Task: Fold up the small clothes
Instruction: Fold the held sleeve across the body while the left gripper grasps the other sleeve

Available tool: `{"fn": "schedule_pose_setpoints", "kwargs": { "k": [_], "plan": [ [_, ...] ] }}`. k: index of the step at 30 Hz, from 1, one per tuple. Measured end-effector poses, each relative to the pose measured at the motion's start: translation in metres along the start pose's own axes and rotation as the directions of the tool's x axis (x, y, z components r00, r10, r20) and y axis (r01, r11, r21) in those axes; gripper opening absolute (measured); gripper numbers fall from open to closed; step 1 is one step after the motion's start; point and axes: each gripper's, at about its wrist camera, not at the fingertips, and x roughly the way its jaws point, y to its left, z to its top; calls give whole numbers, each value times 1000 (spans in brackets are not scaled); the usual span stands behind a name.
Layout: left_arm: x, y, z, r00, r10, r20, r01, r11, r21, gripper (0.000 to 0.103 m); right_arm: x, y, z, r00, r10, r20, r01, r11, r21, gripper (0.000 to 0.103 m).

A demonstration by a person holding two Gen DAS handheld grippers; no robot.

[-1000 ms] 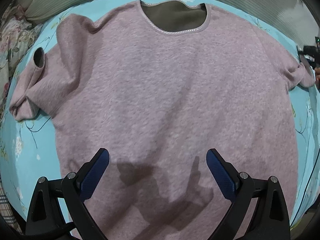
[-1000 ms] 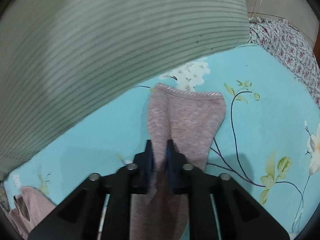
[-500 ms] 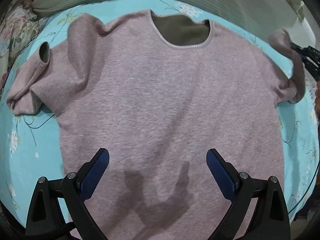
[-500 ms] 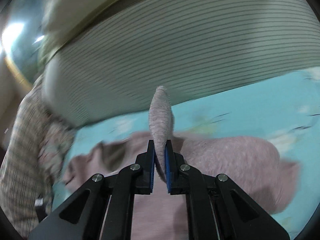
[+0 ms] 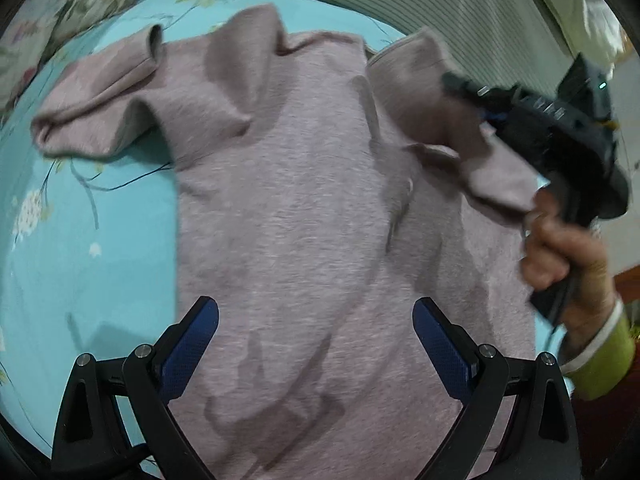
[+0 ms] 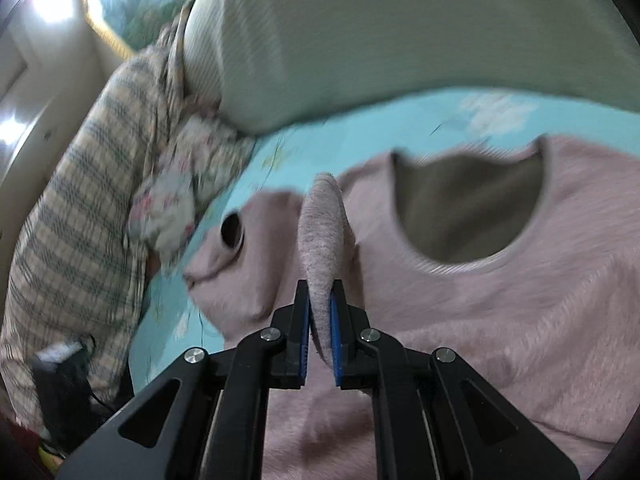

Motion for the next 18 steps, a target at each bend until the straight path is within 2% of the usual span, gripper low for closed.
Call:
{"fn": "schedule_pose_setpoints", "kwargs": {
  "k": [2, 4, 5, 10, 15, 18],
  "plan": [
    [-1, 8, -1, 1000, -19, 2, 19, 1000, -23, 98, 20, 0, -8, 998, 9, -65, -10, 1000, -13, 22],
    [0, 15, 2, 999, -46, 3, 46, 998, -46, 98, 28, -2, -14, 993, 33, -113, -33, 999, -4, 51],
    [1, 16, 5, 998, -58, 4, 58, 997, -52, 98, 27, -3, -16, 992, 46, -116, -47, 999, -4, 54],
    [17, 20, 37, 991, -132, 10, 132, 988, -77, 98, -3, -23, -21, 996, 35, -86, -32, 999, 36, 57],
    [39, 20, 89, 977, -212, 17, 213, 974, -76, 98, -56, -57, -30, 1000, -21, -17, 23, 991, 129, 57],
    [61, 16, 129, 964, -264, -24, 262, 963, -65, 97, -80, -70, -41, 998, -64, -4, 64, 984, 168, 57]
  ]
}}
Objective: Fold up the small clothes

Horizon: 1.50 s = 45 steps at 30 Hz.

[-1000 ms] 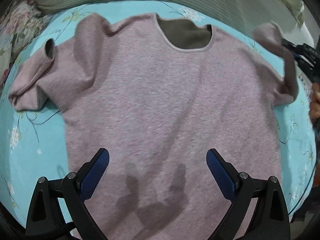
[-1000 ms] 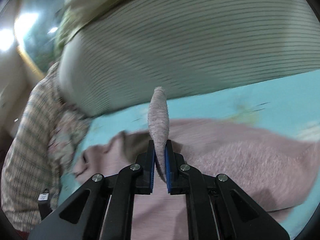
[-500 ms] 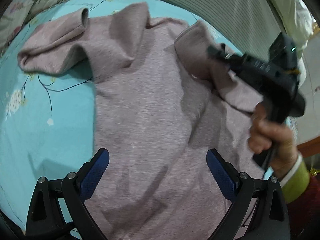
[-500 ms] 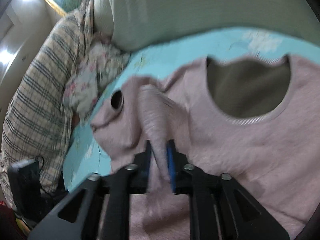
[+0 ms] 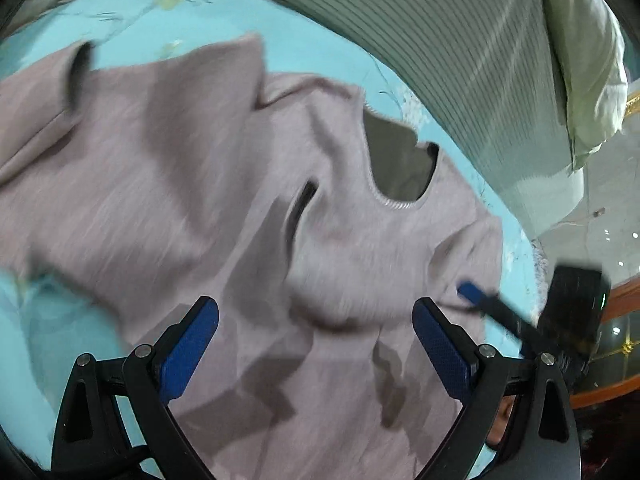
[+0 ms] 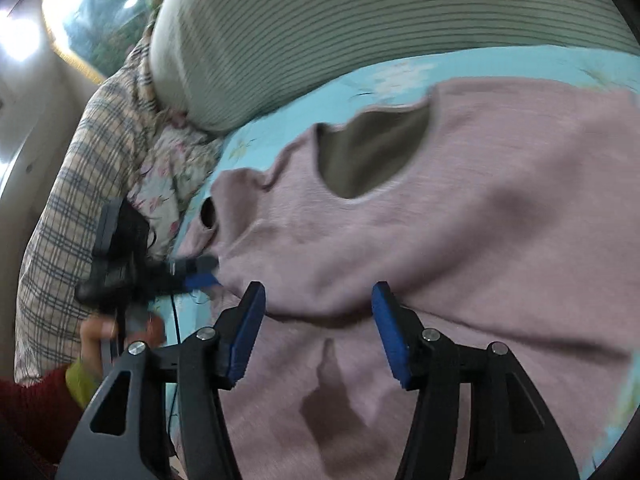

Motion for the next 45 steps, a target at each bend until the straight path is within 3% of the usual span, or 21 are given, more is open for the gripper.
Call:
{"fn": "schedule_pose_setpoints", "kwargs": {
  "k": [2, 5, 7, 9, 10, 11, 13, 14, 17, 20, 24, 30, 32, 33, 34, 36, 37, 39, 40, 42, 45],
  "plan": [
    [9, -1, 18, 999, -25, -32, 26, 999, 20, 97, -17, -13, -8, 999, -30, 13, 29, 999, 36, 57],
    [38, -2, 39, 994, 30, -105, -24, 998, 63, 93, -32, -25, -17, 997, -72, 22, 70, 995, 74, 57],
    [55, -1, 43, 988, 39, -148, -27, 996, 83, 71, -42, -32, -22, 995, -98, 33, 94, 991, 96, 57],
    [58, -4, 39, 990, 40, -133, -23, 992, 122, 31, -51, -40, -25, 992, -116, 47, 110, 986, 127, 57],
    [56, -7, 36, 993, 37, -113, -20, 989, 150, 20, -56, -42, -25, 991, -123, 52, 114, 984, 137, 57],
    [49, -10, 32, 996, 43, -83, -29, 985, 167, 0, -60, -44, -25, 990, -130, 60, 121, 982, 145, 57],
    [27, -15, 25, 999, 39, 9, -40, 983, 180, 3, -70, -47, -24, 985, -151, 79, 139, 979, 147, 57],
    [8, -16, 23, 996, 30, 87, -45, 984, 175, 2, -75, -49, -22, 982, -163, 92, 148, 978, 150, 57],
    [-28, 2, 18, 980, 48, 193, -68, 993, 101, 2, -86, -56, -15, 968, -214, 130, 191, 967, 169, 57],
    [-31, 31, 12, 979, 58, 194, -62, 998, 16, 2, -90, -66, -6, 951, -277, 137, 249, 950, 188, 57],
    [-31, 42, -3, 971, 101, 218, -101, 995, -7, 2, -85, -86, 14, 926, -356, 125, 326, 922, 210, 57],
    [-47, 43, -9, 941, 111, 318, -99, 994, -54, 2, -52, -122, 45, 915, -402, 29, 387, 898, 209, 57],
    [-50, 43, -9, 942, 93, 322, -78, 995, -61, 3, -37, -136, 50, 917, -399, -12, 392, 893, 220, 58],
    [-51, 43, -11, 946, 87, 312, -74, 996, -51, 2, -38, -139, 51, 919, -394, -12, 386, 894, 227, 45],
    [-47, 39, -12, 950, 85, 302, -79, 996, -32, 2, -41, -139, 52, 917, -398, -10, 390, 893, 226, 4],
    [-44, 32, -13, 952, 79, 296, -81, 997, -7, 2, -62, -143, 56, 921, -389, 24, 370, 892, 260, 5],
    [-46, 29, -14, 949, 73, 306, -77, 997, 0, 2, -72, -146, 56, 912, -409, 41, 383, 881, 279, 0],
    [-45, 27, -14, 943, 67, 325, -69, 998, -6, 2, -88, -160, 57, 873, -485, 48, 448, 836, 316, 0],
    [-44, 28, -13, 941, 79, 328, -77, 997, -19, 2, -92, -166, 56, 871, -490, 45, 449, 829, 334, 0],
    [-39, 31, -13, 943, 91, 321, -85, 996, -34, 2, -101, -170, 56, 872, -486, 58, 439, 830, 344, 2],
    [-38, 35, -15, 943, 107, 316, -99, 994, -40, 3, -97, -140, 54, 914, -398, 81, 364, 891, 271, 4]
  ]
}}
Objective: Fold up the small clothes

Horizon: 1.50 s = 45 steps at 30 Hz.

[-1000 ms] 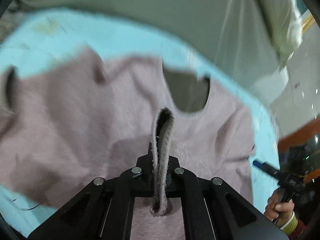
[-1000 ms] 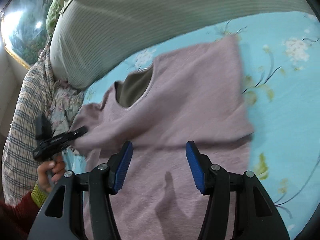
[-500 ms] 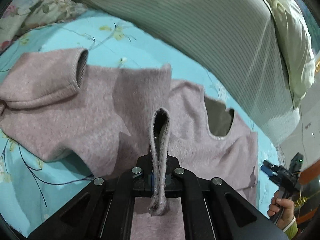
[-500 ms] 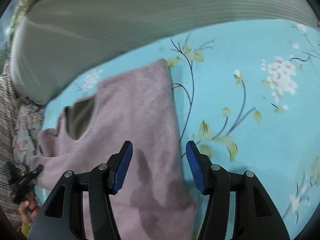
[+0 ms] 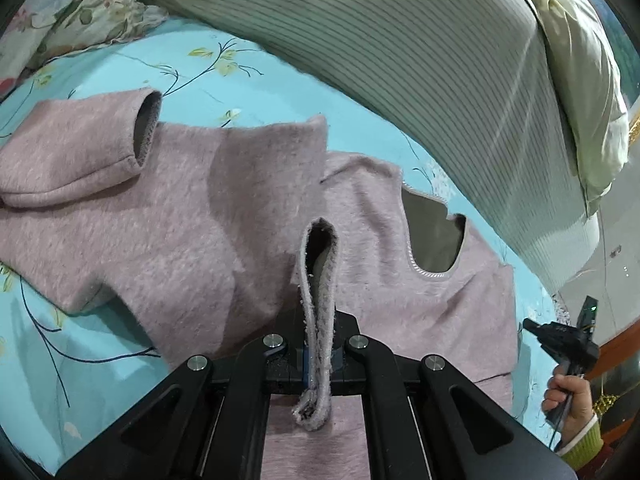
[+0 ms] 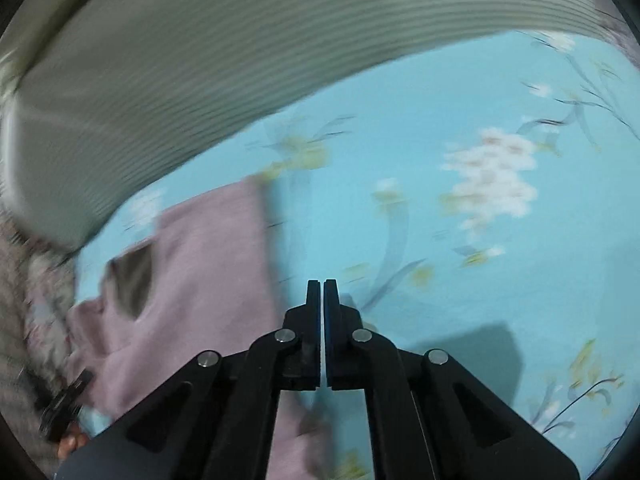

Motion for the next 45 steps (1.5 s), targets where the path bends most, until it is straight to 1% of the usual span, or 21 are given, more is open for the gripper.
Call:
{"fn": "schedule_pose_setpoints", "kwargs": {
  "k": [2, 5, 7, 9, 12, 14, 17, 20, 21, 22, 24, 28, 32, 34, 36, 40, 41, 42, 43, 44, 45],
  "plan": [
    [-1, 0, 0, 1000, -6, -3, 6, 1000, 11, 2, 3, 26, -13, 998, 60, -20, -62, 995, -81, 4],
    [3, -5, 0, 999, -34, -31, 35, 999, 31, 2, 28, 63, -38, 983, 128, -130, -147, 977, -153, 4],
    [9, -13, 0, 998, -44, -55, 47, 997, 58, 2, 50, 71, -50, 976, 109, -191, -139, 979, -152, 4],
    [13, -17, -1, 998, -20, -60, 25, 996, 90, 2, 72, 65, -57, 970, 53, -239, -85, 989, -125, 4],
    [14, -8, 0, 997, 59, -53, -54, 994, 97, 2, 75, 51, -56, 967, 95, -234, -109, 993, -46, 3],
    [11, 8, 2, 991, 120, -57, -115, 990, 80, 6, 72, 52, -55, 970, 72, -234, -89, 994, -60, 4],
    [-6, 32, 3, 990, 126, -58, -124, 992, 35, 6, 66, 62, -57, 971, 30, -236, -56, 993, -105, 4],
    [-35, 50, 5, 990, 143, -15, -143, 990, 13, 7, 63, 72, -61, 971, 39, -234, -65, 992, -104, 7],
    [-43, 55, 7, 988, 157, 0, -157, 988, 9, 9, 61, 73, -63, 972, 44, -233, -69, 992, -103, 15],
    [-51, 61, 10, 983, 183, 17, -183, 983, 7, 12, 63, 79, -64, 971, 47, -233, -72, 992, -100, 33],
    [-60, 71, 19, 973, 226, 46, -226, 974, 8, 37, 58, 85, -72, 971, 66, -229, -92, 990, -104, 58],
    [-61, 88, 44, 965, 257, 61, -259, 965, 35, 62, 53, 104, -85, 967, 92, -237, -128, 982, -142, 59],
    [-39, 89, 62, 941, 333, 56, -337, 936, 105, 70, 54, 116, -92, 959, 115, -260, -155, 978, -138, 59],
    [-23, 91, 69, 925, 378, 40, -380, 914, 142, 71, 54, 121, -94, 957, 121, -265, -163, 977, -141, 59],
    [-6, 92, 72, 918, 396, 11, -391, 904, 175, 75, 52, 123, -95, 954, 131, -269, -173, 975, -140, 59],
    [21, 101, 73, 896, 445, -14, -431, 875, 219, 74, 50, 128, -96, 952, 133, -277, -179, 973, -148, 59],
    [22, 102, 74, 895, 446, -5, -434, 874, 220, 69, 50, 129, -97, 951, 131, -279, -178, 972, -151, 59],
    [21, 103, 75, 895, 447, 10, -438, 872, 217, 50, 50, 130, -97, 951, 129, -280, -177, 972, -152, 59],
    [19, 107, 78, 892, 451, 15, -445, 872, 204, 39, 49, 128, -97, 950, 131, -283, -180, 972, -153, 59],
    [17, 110, 81, 897, 442, 11, -436, 880, 186, 16, 50, 129, -98, 949, 134, -284, -183, 971, -154, 59],
    [11, 115, 85, 913, 408, 6, -404, 903, 148, 5, 50, 129, -98, 949, 135, -286, -185, 970, -155, 59]
  ]
}}
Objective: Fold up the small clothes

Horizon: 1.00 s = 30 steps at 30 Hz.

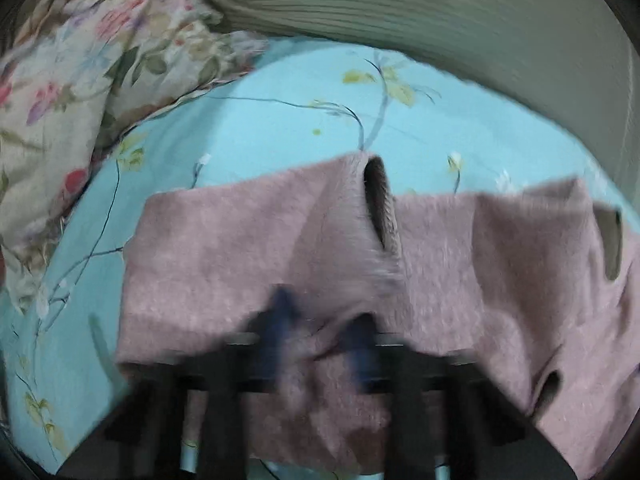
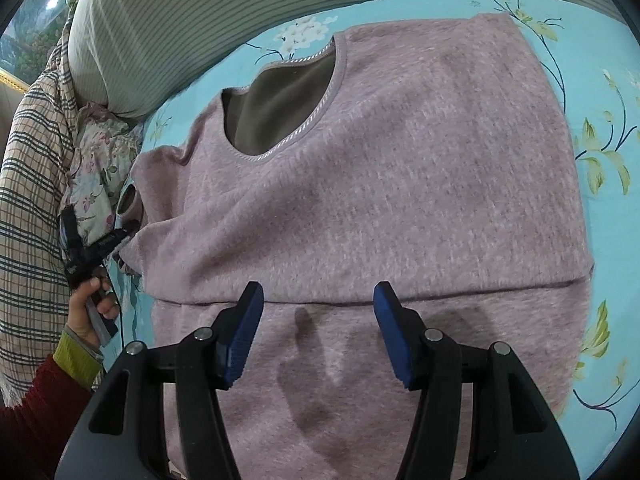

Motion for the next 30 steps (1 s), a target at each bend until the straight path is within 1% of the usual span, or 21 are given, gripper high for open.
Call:
{"fn": "schedule_pose_setpoints", "kwargs": {
  "k": [1, 2, 5, 7, 9, 12, 14, 17, 19, 21, 23, 25, 27, 28, 30],
  "plan": [
    [-6, 9, 3, 999, -40, 14, 40, 998, -46, 4, 0, 1, -1, 1000, 4, -1, -4, 1000, -3, 59],
    [-13, 13, 6, 998, -50, 35, 53, 996, -73, 4, 1, 2, -1, 1000, 9, 1, -9, 1000, -6, 59],
    [-48, 24, 13, 991, -51, 127, 66, 991, -120, 4, 0, 5, -1, 1000, 25, 7, -25, 1000, -10, 59],
    [-78, 32, 19, 979, -45, 199, 75, 986, -147, 4, -1, 8, -2, 999, 32, 10, -32, 999, -18, 59],
    [-102, 37, 26, 968, -42, 249, 86, 982, -166, 4, -4, 10, -2, 999, 45, 14, -45, 999, -21, 59],
    [-129, 35, 34, 951, -101, 293, 155, 974, -164, 4, -8, 16, -2, 997, 68, 24, -67, 997, -28, 59],
    [-141, 17, 35, 942, -142, 304, 189, 974, -129, 4, -12, 20, -1, 996, 81, 32, -80, 996, -38, 59],
    [-148, -24, 24, 927, -247, 283, 277, 958, -70, 4, -17, 22, 0, 994, 96, 45, -93, 995, -45, 59],
    [-148, -53, 16, 916, -310, 256, 331, 943, -41, 4, -22, 21, 2, 993, 99, 60, -97, 994, -43, 59],
    [-143, -91, 6, 901, -374, 219, 384, 923, -5, 4, -28, 17, 3, 992, 98, 76, -96, 995, -31, 59],
    [-140, -130, -5, 882, -432, 189, 435, 900, 30, 4, -36, 8, 3, 990, 100, 102, -100, 995, -7, 59],
    [-133, -175, -18, 855, -499, 142, 495, 867, 64, 4, -43, -2, 4, 987, 100, 125, -103, 994, 21, 59],
    [-125, -212, -30, 840, -532, 104, 524, 846, 100, 4, -47, -14, 5, 985, 95, 141, -104, 993, 56, 59],
    [-120, -227, -35, 837, -540, 89, 528, 840, 123, 4, -49, -20, 6, 985, 92, 147, -104, 992, 70, 59],
    [-102, -262, -50, 838, -544, 44, 530, 830, 174, 4, -52, -30, 7, 982, 91, 163, -108, 990, 95, 59]
  ]
}}
